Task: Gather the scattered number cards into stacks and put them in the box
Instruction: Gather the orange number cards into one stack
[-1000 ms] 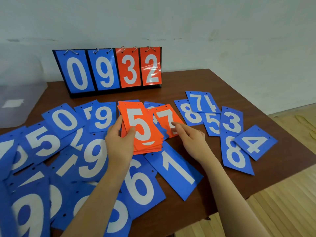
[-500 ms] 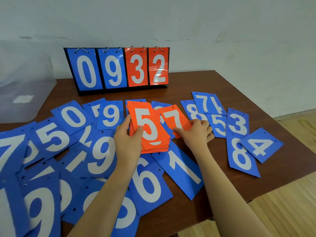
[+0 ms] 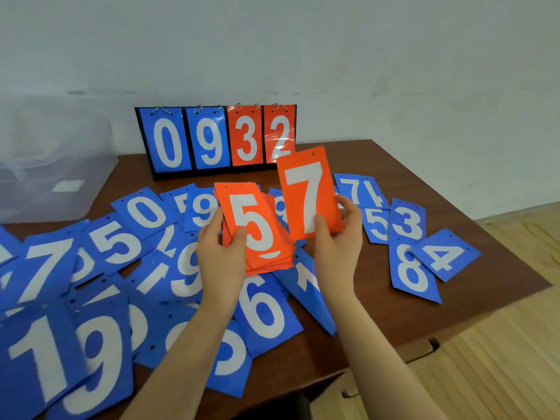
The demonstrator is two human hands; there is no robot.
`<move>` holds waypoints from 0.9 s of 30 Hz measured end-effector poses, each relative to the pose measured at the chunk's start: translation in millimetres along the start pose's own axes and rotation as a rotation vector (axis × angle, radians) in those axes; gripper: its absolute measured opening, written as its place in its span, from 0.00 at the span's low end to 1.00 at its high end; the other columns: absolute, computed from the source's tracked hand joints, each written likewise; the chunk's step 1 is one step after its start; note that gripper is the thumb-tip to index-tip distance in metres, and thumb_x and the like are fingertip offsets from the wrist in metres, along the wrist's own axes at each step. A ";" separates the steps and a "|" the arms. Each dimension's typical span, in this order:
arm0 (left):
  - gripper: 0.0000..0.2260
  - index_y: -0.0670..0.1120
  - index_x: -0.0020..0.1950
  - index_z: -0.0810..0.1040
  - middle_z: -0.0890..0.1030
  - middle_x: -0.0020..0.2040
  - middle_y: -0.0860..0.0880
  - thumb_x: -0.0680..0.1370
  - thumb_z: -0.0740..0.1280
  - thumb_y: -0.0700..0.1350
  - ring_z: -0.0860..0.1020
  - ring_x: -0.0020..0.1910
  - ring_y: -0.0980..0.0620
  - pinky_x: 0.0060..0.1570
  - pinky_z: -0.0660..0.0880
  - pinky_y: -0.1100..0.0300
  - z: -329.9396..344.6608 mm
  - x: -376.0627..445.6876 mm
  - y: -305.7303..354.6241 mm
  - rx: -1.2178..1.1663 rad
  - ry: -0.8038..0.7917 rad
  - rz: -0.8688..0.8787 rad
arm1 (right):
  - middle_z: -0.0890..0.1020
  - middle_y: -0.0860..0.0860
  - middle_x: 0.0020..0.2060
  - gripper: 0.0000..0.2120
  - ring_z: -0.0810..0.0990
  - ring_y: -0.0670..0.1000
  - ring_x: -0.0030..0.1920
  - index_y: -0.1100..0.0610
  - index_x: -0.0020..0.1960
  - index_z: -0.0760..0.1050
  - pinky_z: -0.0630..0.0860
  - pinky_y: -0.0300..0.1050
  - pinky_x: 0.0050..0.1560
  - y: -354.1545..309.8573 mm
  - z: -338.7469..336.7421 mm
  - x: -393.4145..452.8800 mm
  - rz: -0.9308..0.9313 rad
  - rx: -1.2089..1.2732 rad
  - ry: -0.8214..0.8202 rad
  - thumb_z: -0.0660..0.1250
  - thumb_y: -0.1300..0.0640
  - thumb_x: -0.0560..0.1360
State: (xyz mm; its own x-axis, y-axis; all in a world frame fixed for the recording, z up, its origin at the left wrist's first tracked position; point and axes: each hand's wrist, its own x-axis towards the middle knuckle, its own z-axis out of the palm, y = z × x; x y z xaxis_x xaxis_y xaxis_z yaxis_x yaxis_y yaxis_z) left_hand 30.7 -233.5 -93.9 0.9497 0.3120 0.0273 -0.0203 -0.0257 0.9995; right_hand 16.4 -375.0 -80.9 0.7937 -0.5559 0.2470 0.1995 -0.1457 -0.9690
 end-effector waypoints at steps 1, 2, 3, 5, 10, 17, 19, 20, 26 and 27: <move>0.20 0.58 0.69 0.68 0.73 0.64 0.53 0.77 0.65 0.48 0.76 0.58 0.52 0.46 0.79 0.58 -3.4 -4.6 2.9 -0.014 -0.001 0.010 | 0.74 0.39 0.57 0.17 0.76 0.44 0.58 0.46 0.63 0.67 0.79 0.43 0.53 -4.5 3.7 -8.9 0.006 0.021 -0.029 0.65 0.58 0.77; 0.20 0.59 0.68 0.68 0.74 0.63 0.54 0.77 0.65 0.49 0.77 0.57 0.53 0.48 0.79 0.56 -7.2 -9.3 5.5 -0.028 -0.001 0.025 | 0.75 0.38 0.55 0.16 0.77 0.43 0.57 0.46 0.61 0.68 0.78 0.41 0.53 -7.8 7.1 -18.2 0.003 0.025 -0.050 0.65 0.59 0.77; 0.19 0.59 0.67 0.69 0.74 0.62 0.53 0.77 0.65 0.49 0.77 0.57 0.53 0.49 0.79 0.53 -12.1 -13.9 8.1 -0.033 0.001 0.043 | 0.76 0.39 0.54 0.15 0.77 0.42 0.57 0.47 0.60 0.69 0.78 0.39 0.52 -10.3 10.2 -27.6 -0.004 0.019 -0.070 0.65 0.60 0.76; 0.20 0.59 0.68 0.68 0.74 0.62 0.53 0.77 0.65 0.50 0.77 0.57 0.52 0.51 0.79 0.50 -24.1 -23.2 12.2 -0.030 0.013 0.071 | 0.76 0.43 0.56 0.15 0.76 0.42 0.57 0.49 0.60 0.70 0.77 0.37 0.51 -14.5 15.7 -46.5 -0.003 0.003 -0.121 0.65 0.60 0.76; 0.23 0.56 0.70 0.67 0.74 0.63 0.52 0.76 0.66 0.47 0.77 0.57 0.53 0.51 0.79 0.52 -61.5 -45.3 15.5 -0.031 0.046 0.097 | 0.72 0.40 0.50 0.14 0.72 0.46 0.53 0.47 0.57 0.72 0.75 0.44 0.50 -16.8 31.1 -87.2 -0.057 -0.090 -0.219 0.69 0.58 0.74; 0.24 0.54 0.71 0.65 0.73 0.63 0.52 0.76 0.67 0.44 0.74 0.58 0.55 0.53 0.76 0.56 -118.1 -59.2 18.6 0.096 0.109 0.120 | 0.71 0.45 0.57 0.13 0.70 0.46 0.60 0.48 0.59 0.74 0.69 0.33 0.54 -24.2 44.7 -126.2 -0.087 -0.110 -0.346 0.67 0.54 0.75; 0.24 0.54 0.71 0.65 0.71 0.62 0.54 0.77 0.66 0.44 0.72 0.59 0.56 0.57 0.74 0.56 -134.7 -58.5 26.8 0.186 0.085 0.215 | 0.69 0.45 0.62 0.17 0.68 0.45 0.65 0.48 0.65 0.70 0.68 0.36 0.60 -29.7 48.7 -129.1 -0.105 -0.106 -0.366 0.65 0.51 0.76; 0.23 0.54 0.71 0.65 0.71 0.62 0.54 0.77 0.65 0.44 0.71 0.60 0.56 0.58 0.74 0.57 -142.4 -57.6 31.1 0.256 0.056 0.265 | 0.67 0.45 0.66 0.20 0.65 0.44 0.67 0.47 0.68 0.68 0.67 0.39 0.63 -32.7 51.9 -129.2 -0.119 -0.096 -0.377 0.64 0.49 0.77; 0.22 0.54 0.71 0.66 0.72 0.64 0.53 0.78 0.64 0.41 0.72 0.62 0.53 0.62 0.72 0.54 -171.5 -51.7 40.0 0.606 -0.252 0.544 | 0.64 0.34 0.65 0.32 0.61 0.37 0.64 0.41 0.74 0.53 0.63 0.55 0.71 -48.0 77.3 -129.2 -0.132 -0.125 -0.440 0.62 0.40 0.75; 0.23 0.55 0.71 0.65 0.72 0.65 0.53 0.78 0.63 0.41 0.72 0.63 0.53 0.63 0.70 0.57 -173.2 -50.9 38.6 0.665 -0.288 0.551 | 0.65 0.31 0.60 0.32 0.62 0.37 0.63 0.40 0.74 0.53 0.62 0.57 0.71 -48.1 80.7 -130.7 -0.131 -0.143 -0.421 0.62 0.39 0.75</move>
State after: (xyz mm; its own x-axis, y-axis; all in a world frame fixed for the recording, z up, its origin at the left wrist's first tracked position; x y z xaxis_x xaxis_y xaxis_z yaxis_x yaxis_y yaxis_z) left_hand -72.6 -85.9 -53.6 0.9019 -0.1536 0.4036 -0.3950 -0.6712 0.6273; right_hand -50.5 -229.3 -67.0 0.9373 -0.1487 0.3152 0.2557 -0.3208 -0.9120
